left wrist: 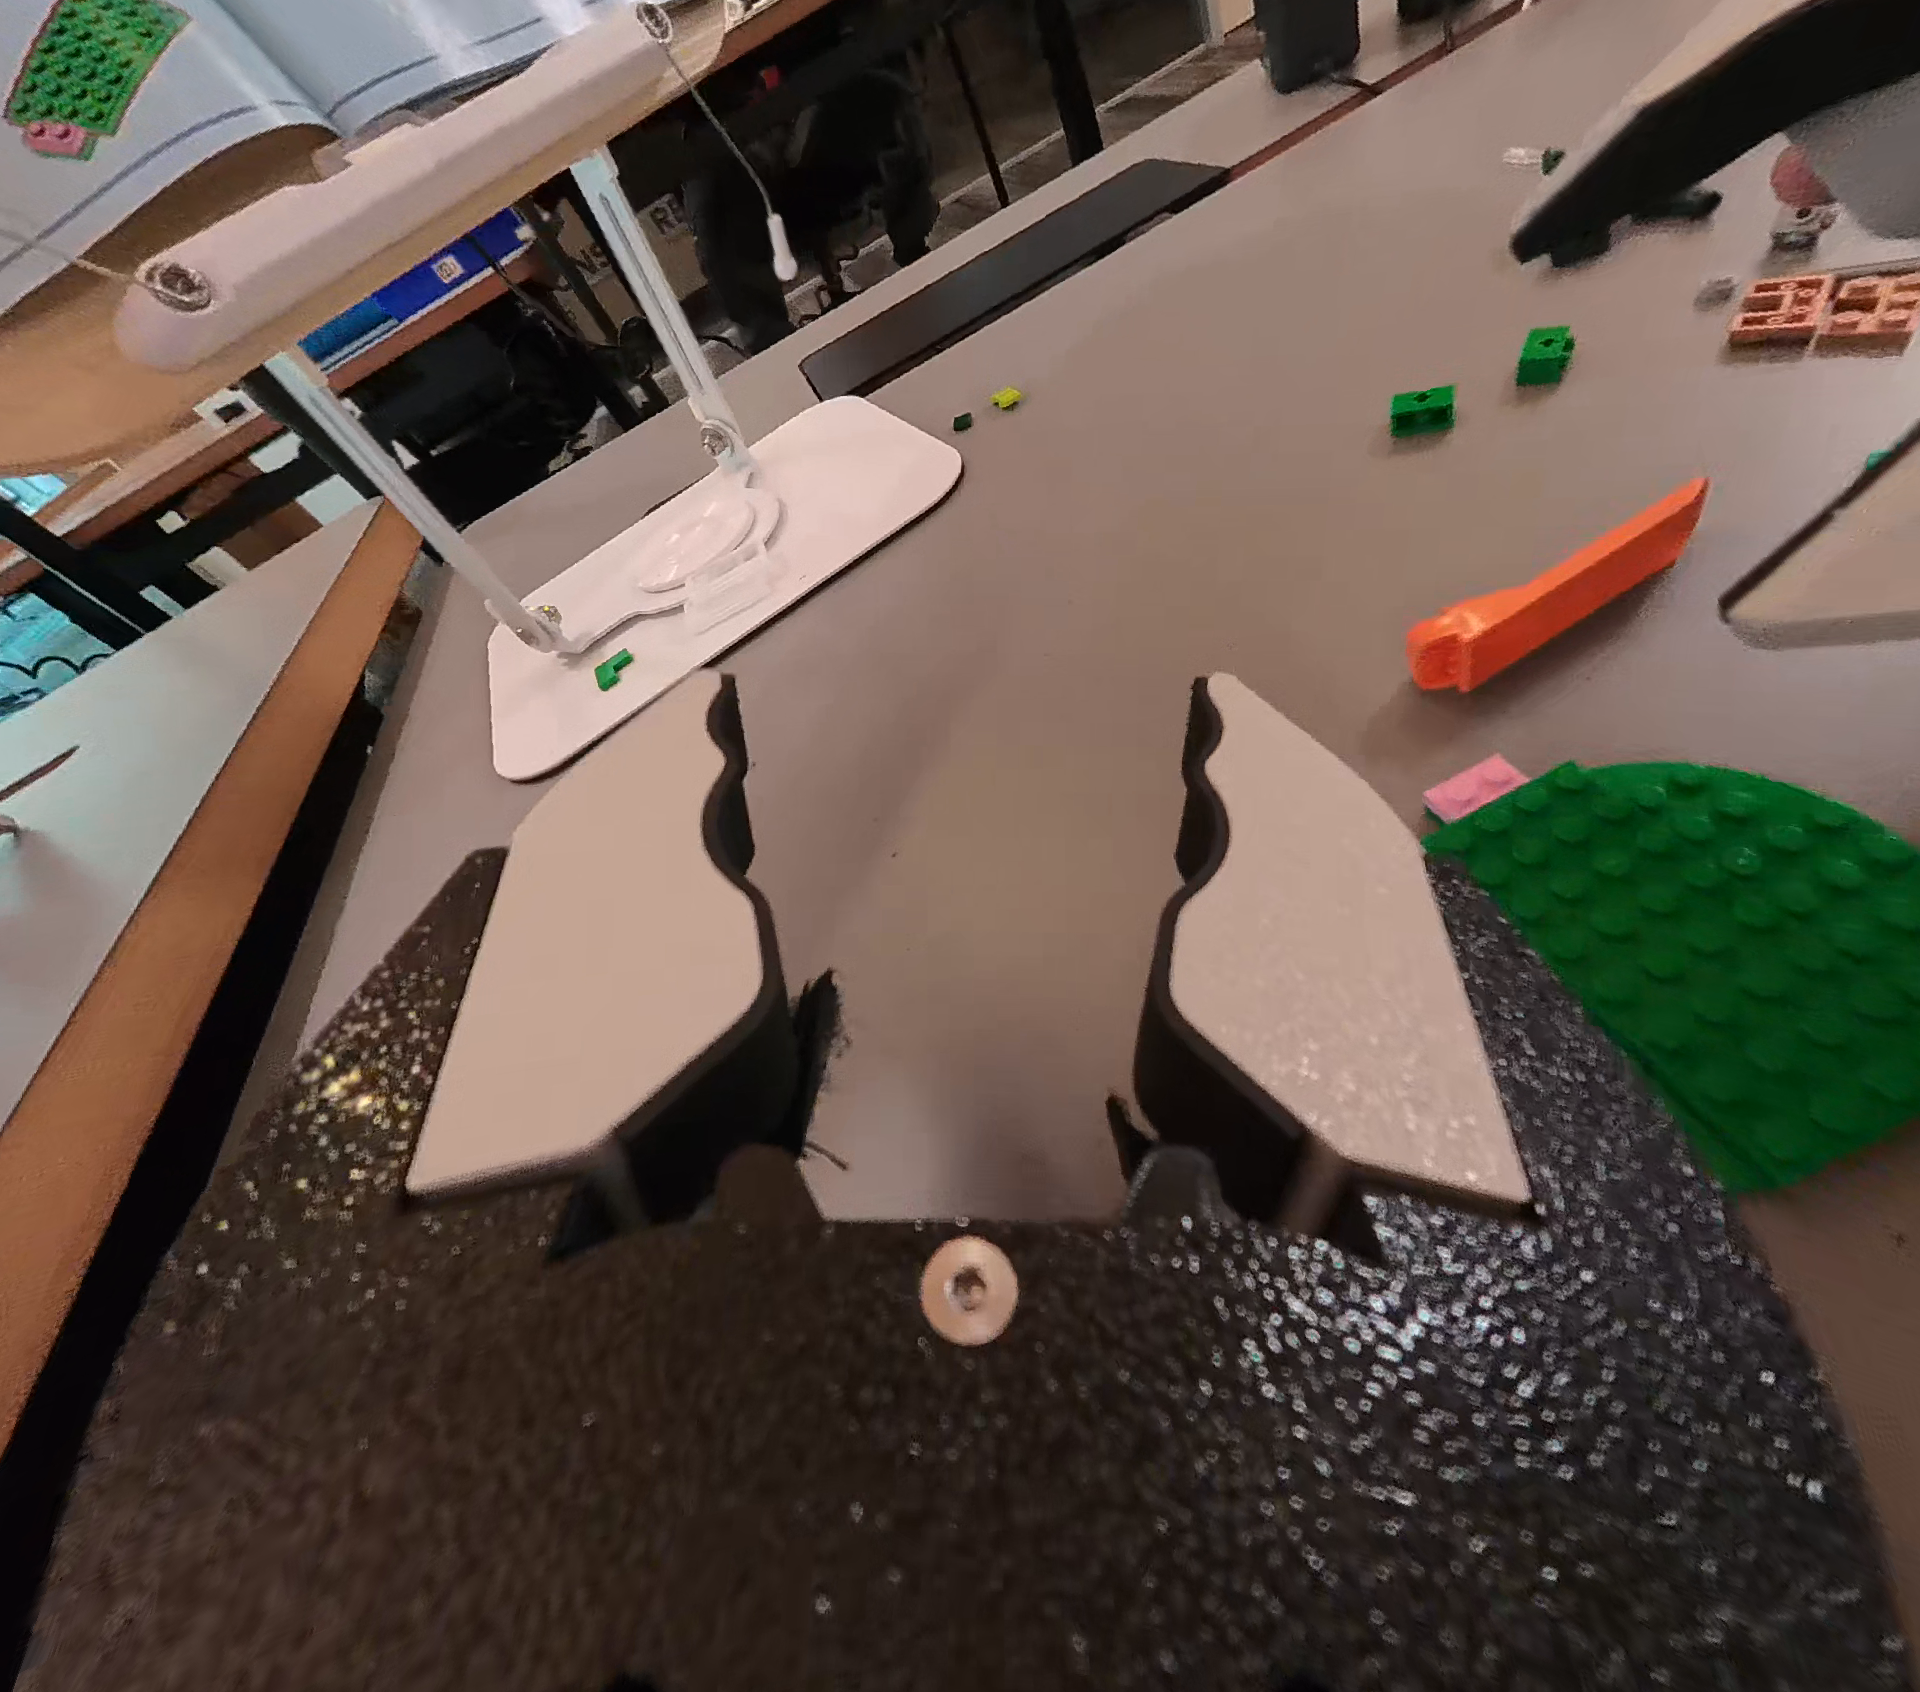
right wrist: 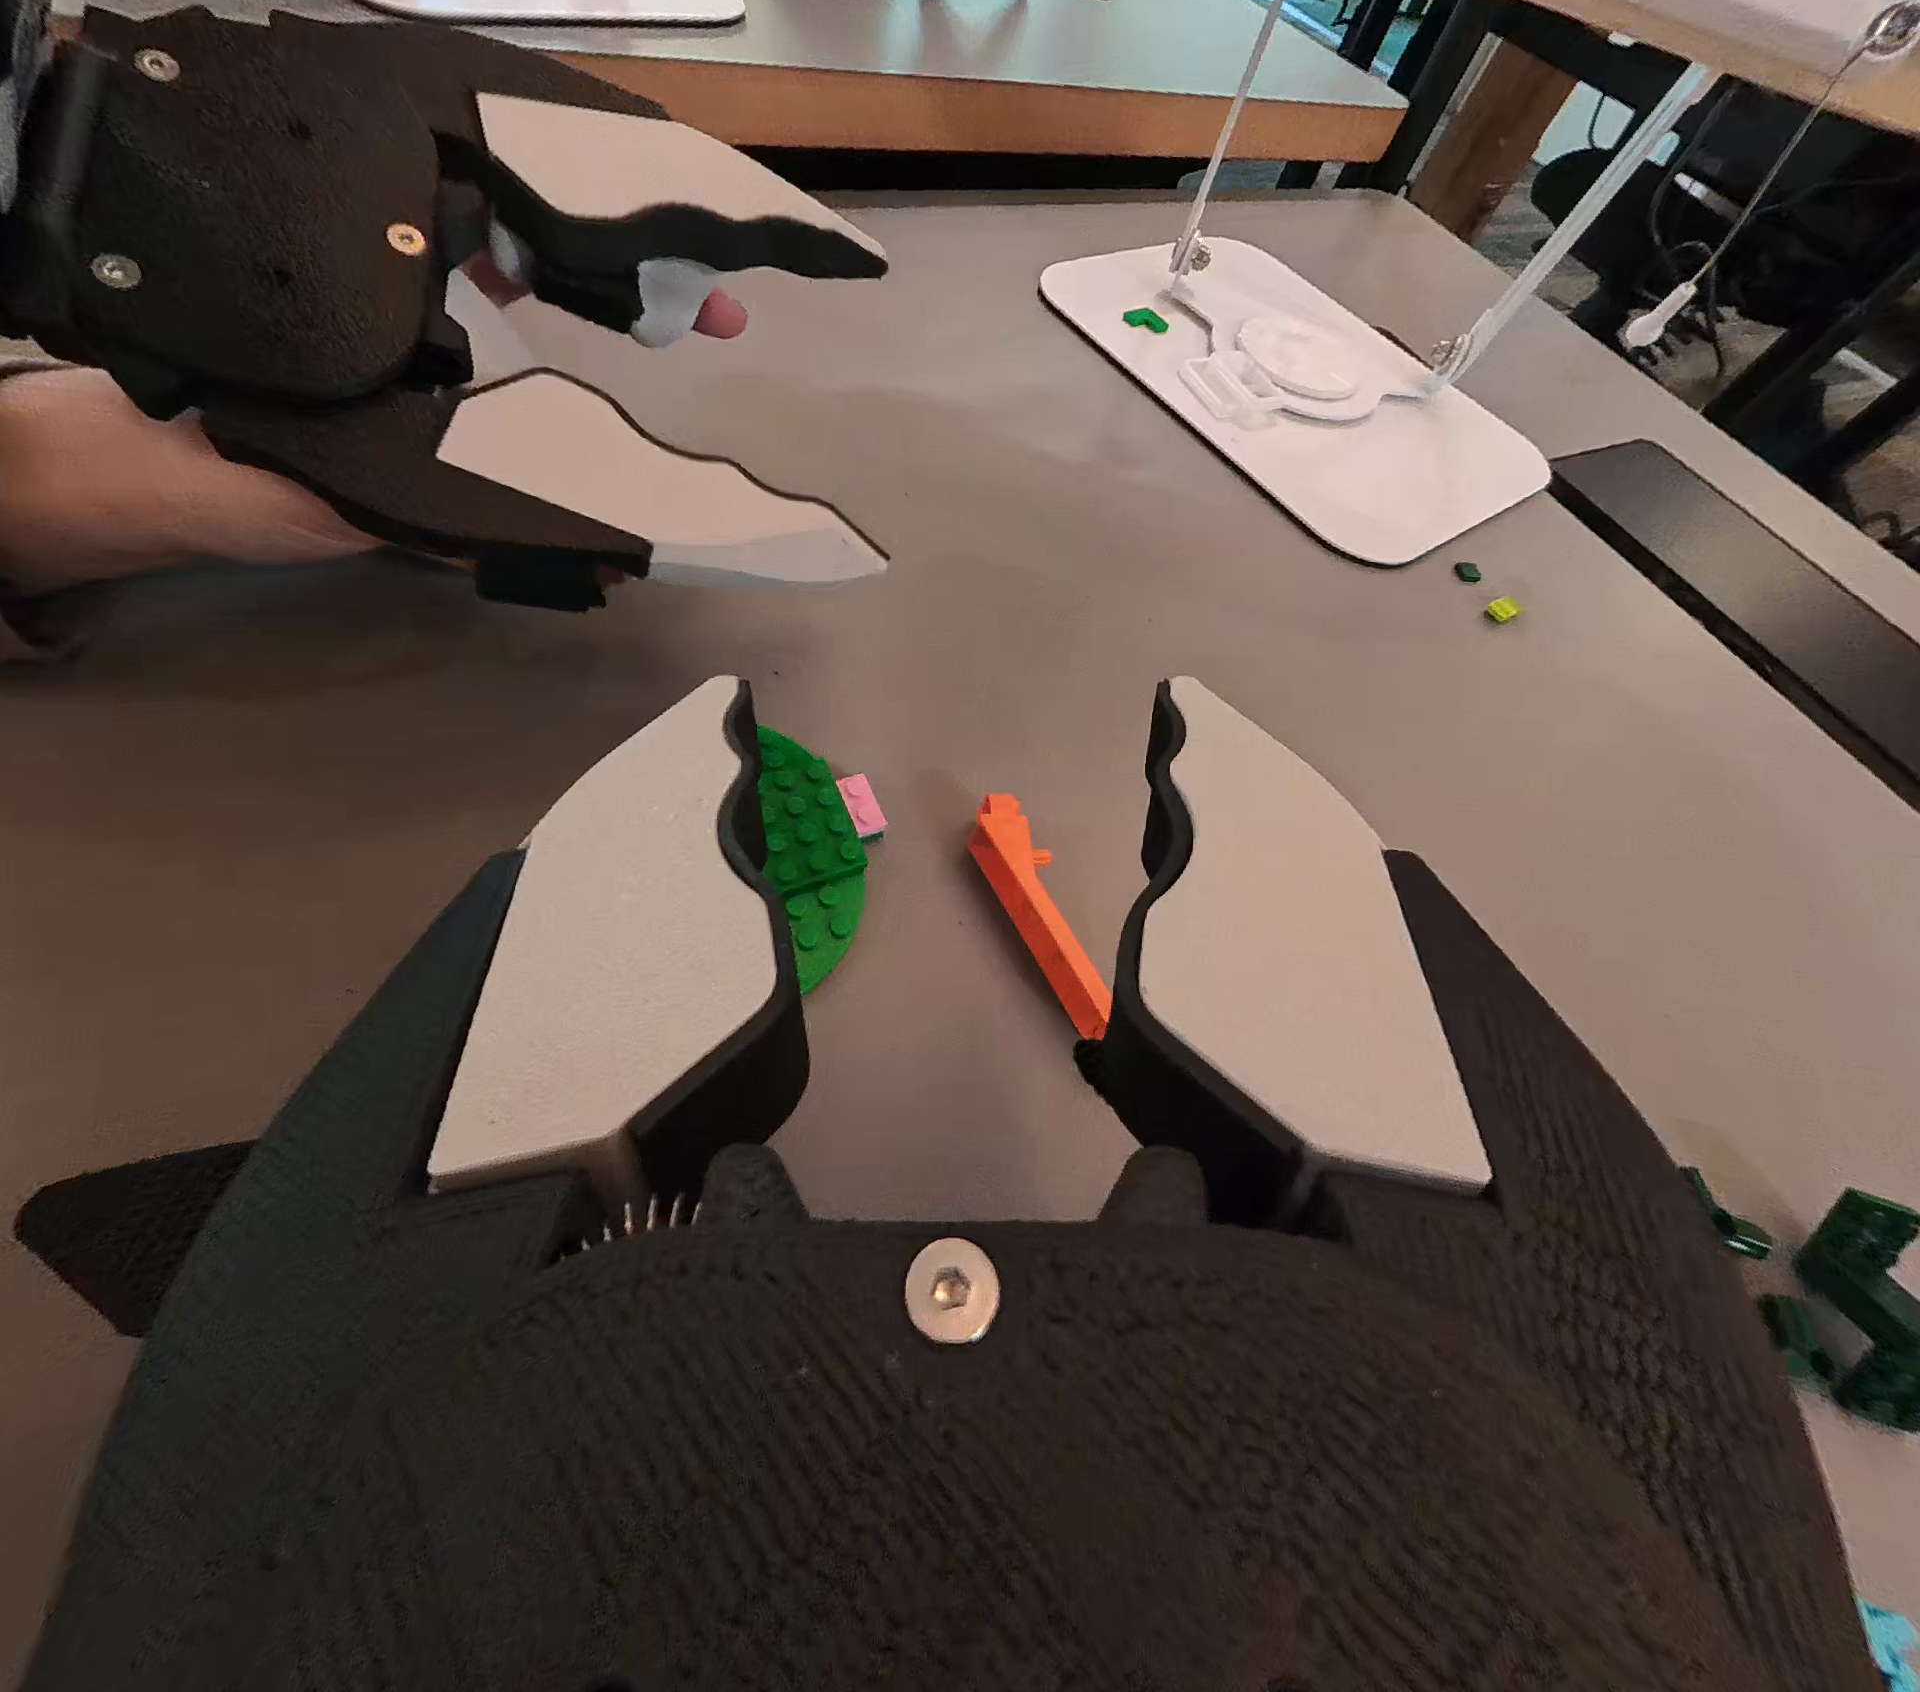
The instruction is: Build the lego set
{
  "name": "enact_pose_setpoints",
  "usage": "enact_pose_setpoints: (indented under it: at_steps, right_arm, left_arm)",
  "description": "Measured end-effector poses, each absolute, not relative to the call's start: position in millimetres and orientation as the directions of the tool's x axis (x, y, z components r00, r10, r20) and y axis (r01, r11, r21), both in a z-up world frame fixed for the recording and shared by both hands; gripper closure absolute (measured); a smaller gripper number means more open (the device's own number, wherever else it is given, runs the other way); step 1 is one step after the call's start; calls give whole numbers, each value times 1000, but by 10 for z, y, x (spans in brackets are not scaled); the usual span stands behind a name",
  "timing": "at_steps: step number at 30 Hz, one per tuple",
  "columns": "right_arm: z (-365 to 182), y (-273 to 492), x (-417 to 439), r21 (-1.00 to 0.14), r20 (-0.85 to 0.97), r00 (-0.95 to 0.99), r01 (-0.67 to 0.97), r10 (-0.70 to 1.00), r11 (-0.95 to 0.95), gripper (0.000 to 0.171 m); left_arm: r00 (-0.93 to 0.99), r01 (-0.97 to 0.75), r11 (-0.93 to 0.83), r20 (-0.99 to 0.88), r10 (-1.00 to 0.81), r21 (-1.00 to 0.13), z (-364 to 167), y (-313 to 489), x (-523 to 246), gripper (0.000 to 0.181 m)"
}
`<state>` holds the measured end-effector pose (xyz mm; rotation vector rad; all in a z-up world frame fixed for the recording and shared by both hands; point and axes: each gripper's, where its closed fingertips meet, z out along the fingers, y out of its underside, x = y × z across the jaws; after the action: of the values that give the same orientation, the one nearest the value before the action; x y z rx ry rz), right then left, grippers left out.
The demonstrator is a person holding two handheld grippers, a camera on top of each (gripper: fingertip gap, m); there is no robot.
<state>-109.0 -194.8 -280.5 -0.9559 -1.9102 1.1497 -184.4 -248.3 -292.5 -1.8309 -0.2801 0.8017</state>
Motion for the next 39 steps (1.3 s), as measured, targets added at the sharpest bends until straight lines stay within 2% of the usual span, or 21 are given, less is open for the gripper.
enact_pose_setpoints:
  at_steps: [9, 39]
  right_arm:
    - [-2881, -1856, -1036, -909, 176, -485, 255, 857, 331, 103]
    - [-2940, -1738, -1045, -916, 132, -440, 288, 888, 279, 113]
  left_arm:
    - [797, -95, -271, -237, 555, -958, -2821, -2393, -1883, 103]
    - [767, -68, -253, -213, 606, -965, -2803, -2455, -1947, 109]
